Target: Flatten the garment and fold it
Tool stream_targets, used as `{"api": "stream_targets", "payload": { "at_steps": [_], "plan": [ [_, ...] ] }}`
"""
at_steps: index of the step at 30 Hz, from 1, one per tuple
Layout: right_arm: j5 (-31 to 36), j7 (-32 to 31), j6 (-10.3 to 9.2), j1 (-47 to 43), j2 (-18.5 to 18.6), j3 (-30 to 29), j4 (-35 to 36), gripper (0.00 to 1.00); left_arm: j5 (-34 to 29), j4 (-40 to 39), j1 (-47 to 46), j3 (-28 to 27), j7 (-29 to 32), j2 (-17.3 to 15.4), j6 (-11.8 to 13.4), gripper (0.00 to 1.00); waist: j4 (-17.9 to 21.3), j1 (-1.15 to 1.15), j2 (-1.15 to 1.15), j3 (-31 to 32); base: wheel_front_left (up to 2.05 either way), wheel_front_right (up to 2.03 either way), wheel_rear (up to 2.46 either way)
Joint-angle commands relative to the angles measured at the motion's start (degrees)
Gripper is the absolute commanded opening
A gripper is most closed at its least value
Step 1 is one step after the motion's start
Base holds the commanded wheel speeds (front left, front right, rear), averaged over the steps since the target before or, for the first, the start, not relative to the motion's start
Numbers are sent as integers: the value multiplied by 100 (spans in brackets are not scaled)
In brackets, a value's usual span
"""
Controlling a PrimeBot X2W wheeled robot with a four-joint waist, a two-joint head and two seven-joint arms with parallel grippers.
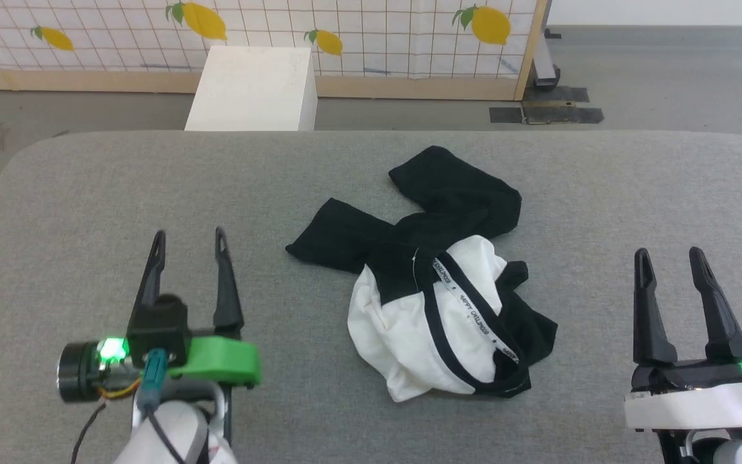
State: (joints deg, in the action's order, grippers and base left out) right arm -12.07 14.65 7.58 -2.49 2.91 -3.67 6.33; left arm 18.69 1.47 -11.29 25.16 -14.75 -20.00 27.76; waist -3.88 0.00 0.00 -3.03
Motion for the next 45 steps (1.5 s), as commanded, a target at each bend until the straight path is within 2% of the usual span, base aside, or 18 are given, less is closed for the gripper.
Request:
{"api": "stream_targets", "payload": {
  "at_steps": [1, 5, 10, 15, 22, 28, 31, 33, 38, 39, 40, 41, 45],
  "plan": [
    [-40, 35, -9, -95, -3, -2, -33, 100, -189, 2, 186, -179, -24, 93, -120, 100, 18, 0, 0, 33, 0, 0, 0],
    [-52, 35, -9, -181, -3, 36, -121, 100, -586, 79, 612, -652, -24, 413, -491, 100, 43, 0, 0, 104, 0, 0, 0],
    [-49, 35, -9, -297, -3, 83, -201, 100, -927, 171, 973, -989, -24, 723, -892, 100, 55, 0, 0, 182, 0, 0, 0],
    [-38, 35, -9, -338, -3, 114, -228, 100, -1073, 254, 972, -1330, -24, 953, -1266, 100, 62, 0, 0, 216, 0, 0, 0],
    [16, 35, -9, -214, -3, 180, -206, 100, -1134, 685, -331, -1563, -25, 878, -2136, 100, 67, 0, 0, 145, 0, 0, 0],
    [26, 35, -9, -91, -3, 228, -187, 100, -868, 1961, -1934, -1355, 203, 884, -2960, 100, 221, 0, 0, -45, 0, 0, 0],
    [9, 35, -9, -24, -3, 243, -187, 100, -767, 2520, -2671, -1075, 726, 950, -3298, 100, 348, 0, 0, -198, 0, 0, 0],
    [3, 35, -9, 22, -3, 262, -187, 100, -687, 2827, -3069, -880, 1055, 982, -3416, 100, 436, 0, 0, -293, 0, 0, 0],
    [-1, 35, -9, 146, -3, 264, -184, 100, -355, 3507, -3806, -152, 1874, 1087, -3517, 100, 630, 0, 0, -507, 0, 0, 0],
    [2, 35, -9, 177, -3, 278, -182, 100, -156, 3607, -3920, 185, 2132, 1101, -3519, 100, 679, 0, 0, -553, 0, 0, 0],
    [10, 35, -9, 226, -3, 284, -185, 100, 342, 3715, -4073, 833, 2673, 1060, -3521, 100, 750, 0, 0, -617, 0, 0, 0],
    [11, 35, -9, 246, -3, 283, -185, 100, 568, 3718, -4133, 1148, 2928, 1002, -3522, 100, 780, 0, 0, -641, 0, 0, 0],
    [-1, 35, -9, 323, -3, 268, -176, 100, 1519, 3399, -4410, 2498, 3766, 527, -3523, 100, 910, 0, 0, -749, 0, 0, 0]
  ]
}}
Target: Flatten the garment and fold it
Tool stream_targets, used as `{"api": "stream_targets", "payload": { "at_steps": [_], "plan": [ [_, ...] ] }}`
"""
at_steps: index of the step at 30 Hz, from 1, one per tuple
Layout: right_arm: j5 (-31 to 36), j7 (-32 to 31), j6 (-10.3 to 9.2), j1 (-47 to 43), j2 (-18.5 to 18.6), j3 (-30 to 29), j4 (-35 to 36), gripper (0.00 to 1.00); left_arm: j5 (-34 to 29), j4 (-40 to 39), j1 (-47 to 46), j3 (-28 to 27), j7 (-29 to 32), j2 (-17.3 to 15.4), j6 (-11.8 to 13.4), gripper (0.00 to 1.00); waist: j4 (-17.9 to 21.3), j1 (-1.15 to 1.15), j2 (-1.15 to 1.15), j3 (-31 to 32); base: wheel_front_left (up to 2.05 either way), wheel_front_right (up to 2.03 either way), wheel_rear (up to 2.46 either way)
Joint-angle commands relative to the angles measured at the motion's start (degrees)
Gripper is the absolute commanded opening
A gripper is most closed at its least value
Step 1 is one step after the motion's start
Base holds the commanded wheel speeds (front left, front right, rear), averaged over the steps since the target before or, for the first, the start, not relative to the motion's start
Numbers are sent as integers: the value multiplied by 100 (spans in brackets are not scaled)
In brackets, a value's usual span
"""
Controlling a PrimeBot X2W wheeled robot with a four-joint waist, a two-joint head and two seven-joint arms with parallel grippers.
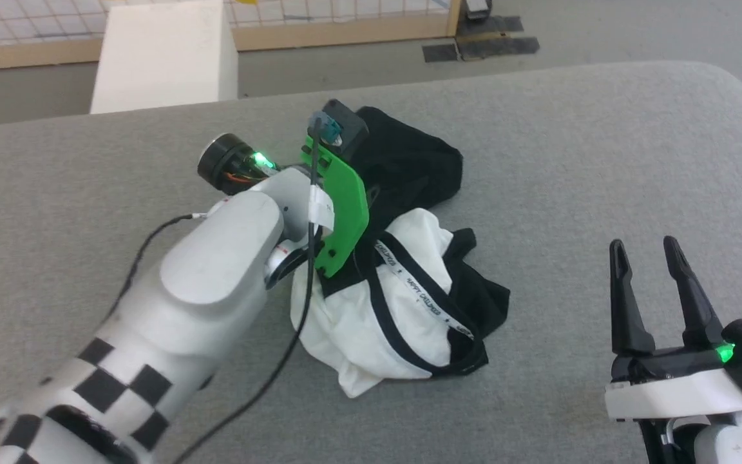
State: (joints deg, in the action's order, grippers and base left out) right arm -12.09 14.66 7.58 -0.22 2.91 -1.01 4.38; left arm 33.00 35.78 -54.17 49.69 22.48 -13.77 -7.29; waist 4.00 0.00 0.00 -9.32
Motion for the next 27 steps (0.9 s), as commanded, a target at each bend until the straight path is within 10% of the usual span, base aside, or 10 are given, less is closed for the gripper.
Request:
{"api": "stream_targets", "payload": {
  "at_steps": [1, 8, 16, 17, 18, 27],
  "plan": [
    [0, 34, -9, 107, -3, 6, 21, 100, 298, -133, -159, 313, 215, -207, -18, 100, 148, 0, 0, -140, 0, 0, 0],
    [-25, 34, -9, 171, -3, -7, 16, 100, 1573, -923, -412, 2048, 1248, -1103, -19, 100, 286, 0, 0, -262, 0, 0, 0],
    [-52, 34, -9, 190, -3, -43, 14, 100, 1743, -1543, 47, 2362, 1830, -1514, -19, 100, 289, 0, 0, -315, 0, 0, 0],
    [-45, 34, -9, 186, -3, -52, 14, 100, 1746, -1573, 90, 2363, 1758, -1532, -19, 15, 259, 0, 0, -306, 0, 0, 0],
    [-36, 34, -9, 181, -3, -60, 14, 100, 1757, -1585, 106, 2364, 1678, -1544, -19, 0, 225, 0, 0, -290, 0, 0, 0],
    [70, 34, -9, -59, -3, -133, -3, 100, 1950, -1618, -110, 2042, -373, -1695, -18, 0, -345, 0, 0, 151, 0, 0, 0]
  ]
}}
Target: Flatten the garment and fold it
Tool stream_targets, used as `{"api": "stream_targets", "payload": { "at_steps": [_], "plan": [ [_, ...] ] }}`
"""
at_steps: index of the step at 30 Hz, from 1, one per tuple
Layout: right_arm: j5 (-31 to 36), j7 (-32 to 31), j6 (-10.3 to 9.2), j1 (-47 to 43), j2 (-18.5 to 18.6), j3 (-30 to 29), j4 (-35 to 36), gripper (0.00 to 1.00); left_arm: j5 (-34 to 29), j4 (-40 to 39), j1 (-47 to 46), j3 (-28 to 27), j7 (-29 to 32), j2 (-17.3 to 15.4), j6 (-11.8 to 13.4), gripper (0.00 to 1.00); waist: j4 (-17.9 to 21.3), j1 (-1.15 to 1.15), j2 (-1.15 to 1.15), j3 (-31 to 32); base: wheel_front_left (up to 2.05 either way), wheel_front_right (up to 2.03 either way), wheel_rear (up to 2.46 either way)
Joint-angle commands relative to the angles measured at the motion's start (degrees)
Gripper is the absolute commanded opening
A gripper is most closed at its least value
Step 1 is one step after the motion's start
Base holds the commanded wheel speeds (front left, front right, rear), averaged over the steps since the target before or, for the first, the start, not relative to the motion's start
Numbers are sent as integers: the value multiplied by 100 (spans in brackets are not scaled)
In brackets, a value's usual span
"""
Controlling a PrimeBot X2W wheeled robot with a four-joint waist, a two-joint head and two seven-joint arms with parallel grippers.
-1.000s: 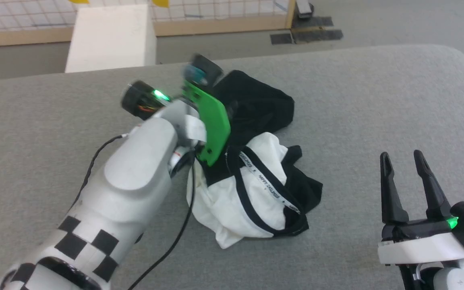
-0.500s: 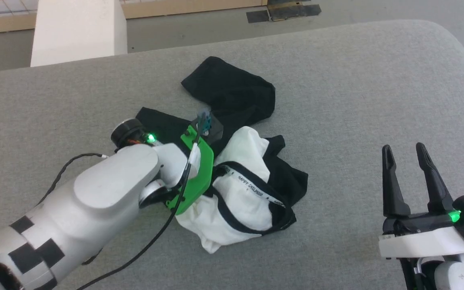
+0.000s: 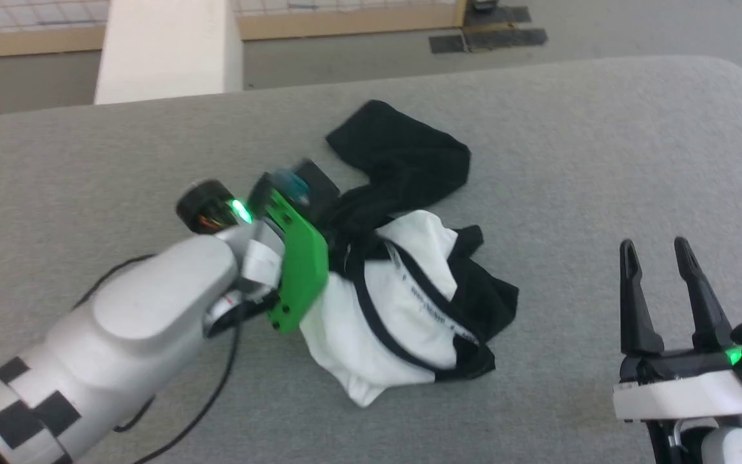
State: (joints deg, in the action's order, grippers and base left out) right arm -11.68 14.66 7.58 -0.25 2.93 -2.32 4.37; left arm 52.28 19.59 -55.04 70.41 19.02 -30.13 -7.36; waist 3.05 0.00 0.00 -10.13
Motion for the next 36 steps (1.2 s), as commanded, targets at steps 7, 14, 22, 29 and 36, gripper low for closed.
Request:
{"api": "stream_targets", "payload": {
  "at_steps": [7, 14, 22, 29, 36],
  "plan": [
    [71, 34, -9, -301, -5, 36, 9, 100, 173, -338, 717, -562, -1235, -689, 585, 0, -731, 0, 0, 553, 0, 0, 0],
    [98, 34, -9, -407, -5, 51, 17, 100, 707, -636, 2148, -744, -1817, -1290, 1360, 0, -998, 0, 0, 589, 0, 0, 0],
    [134, 34, -9, -450, -5, 106, -62, 100, 1343, -109, 3399, -517, -1893, -1188, 1370, 0, -1005, 0, 0, 571, 0, 0, 0],
    [190, 34, -9, -505, -5, 62, -125, 100, 1358, 445, 3532, -596, -2424, -784, 1329, 100, -1051, 0, 0, 696, 0, 0, 0],
    [601, 34, -9, -134, -5, -273, 57, 100, 376, 139, 3087, -1613, -3393, -571, 2028, 100, -1205, 0, 0, 863, 0, 0, 0]
  ]
}}
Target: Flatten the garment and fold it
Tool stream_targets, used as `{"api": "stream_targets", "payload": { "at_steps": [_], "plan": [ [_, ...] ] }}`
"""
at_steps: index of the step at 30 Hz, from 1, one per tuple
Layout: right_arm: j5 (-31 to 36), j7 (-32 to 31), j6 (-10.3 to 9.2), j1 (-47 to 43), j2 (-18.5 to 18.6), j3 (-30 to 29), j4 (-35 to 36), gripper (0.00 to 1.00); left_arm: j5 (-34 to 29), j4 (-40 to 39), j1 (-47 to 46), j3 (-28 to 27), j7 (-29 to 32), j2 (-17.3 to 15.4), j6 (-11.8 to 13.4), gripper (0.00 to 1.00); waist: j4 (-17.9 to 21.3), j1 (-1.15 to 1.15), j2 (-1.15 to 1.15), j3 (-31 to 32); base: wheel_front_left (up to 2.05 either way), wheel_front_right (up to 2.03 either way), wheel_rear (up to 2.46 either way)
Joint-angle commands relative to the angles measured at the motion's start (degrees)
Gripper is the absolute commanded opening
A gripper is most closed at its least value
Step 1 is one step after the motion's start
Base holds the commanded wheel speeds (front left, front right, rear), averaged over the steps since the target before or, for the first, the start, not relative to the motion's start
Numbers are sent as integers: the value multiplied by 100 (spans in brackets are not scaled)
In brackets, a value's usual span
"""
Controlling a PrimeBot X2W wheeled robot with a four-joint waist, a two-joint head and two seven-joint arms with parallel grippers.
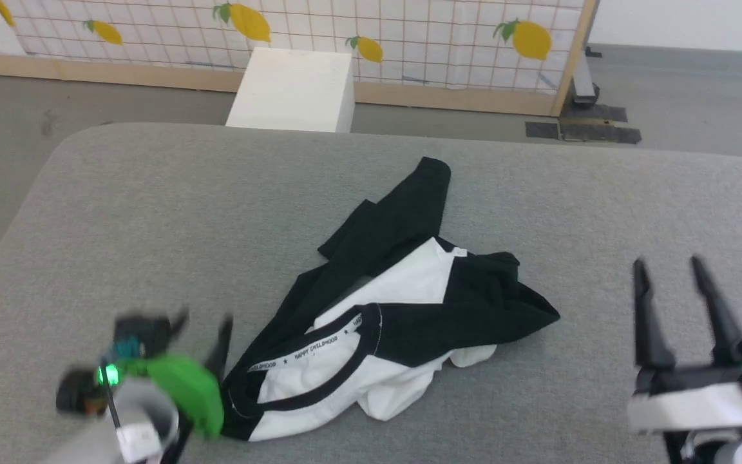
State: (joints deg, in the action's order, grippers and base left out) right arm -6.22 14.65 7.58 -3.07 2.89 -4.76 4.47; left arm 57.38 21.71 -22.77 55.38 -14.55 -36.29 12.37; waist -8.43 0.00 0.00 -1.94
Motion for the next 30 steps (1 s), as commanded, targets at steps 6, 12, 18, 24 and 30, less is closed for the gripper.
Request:
{"api": "stream_targets", "payload": {
  "at_steps": [6, 12, 18, 24, 30],
  "plan": [
    [200, 35, -9, 886, 249, -252, 140, 100, -1868, -1298, 407, -1935, -43, 500, 757, 100, -144, 0, 0, 12, 0, 0, 0],
    [27, 35, -9, 1754, 1193, 361, -310, 100, -3149, -1852, 1114, -3100, -44, 1162, 815, 100, -173, 0, 0, -102, 0, 0, 0],
    [-719, -544, -9, 2738, 2378, 1959, -1525, 100, -3945, -1942, 1497, -3776, -44, 1705, 583, 100, -277, 0, 0, -284, 0, 0, 0],
    [-2239, -2773, -9, 3895, 3484, 4144, -1998, 100, -4399, -1958, 1624, -4193, -44, 2211, 259, 100, -490, 0, 0, -591, 0, 0, 0],
    [-3632, -4523, -9, 4910, 3807, 5496, -2237, 100, -4755, -1943, 1496, -4494, -44, 2686, -65, 100, -708, 0, 0, -1024, 0, 0, 0]
  ]
}}
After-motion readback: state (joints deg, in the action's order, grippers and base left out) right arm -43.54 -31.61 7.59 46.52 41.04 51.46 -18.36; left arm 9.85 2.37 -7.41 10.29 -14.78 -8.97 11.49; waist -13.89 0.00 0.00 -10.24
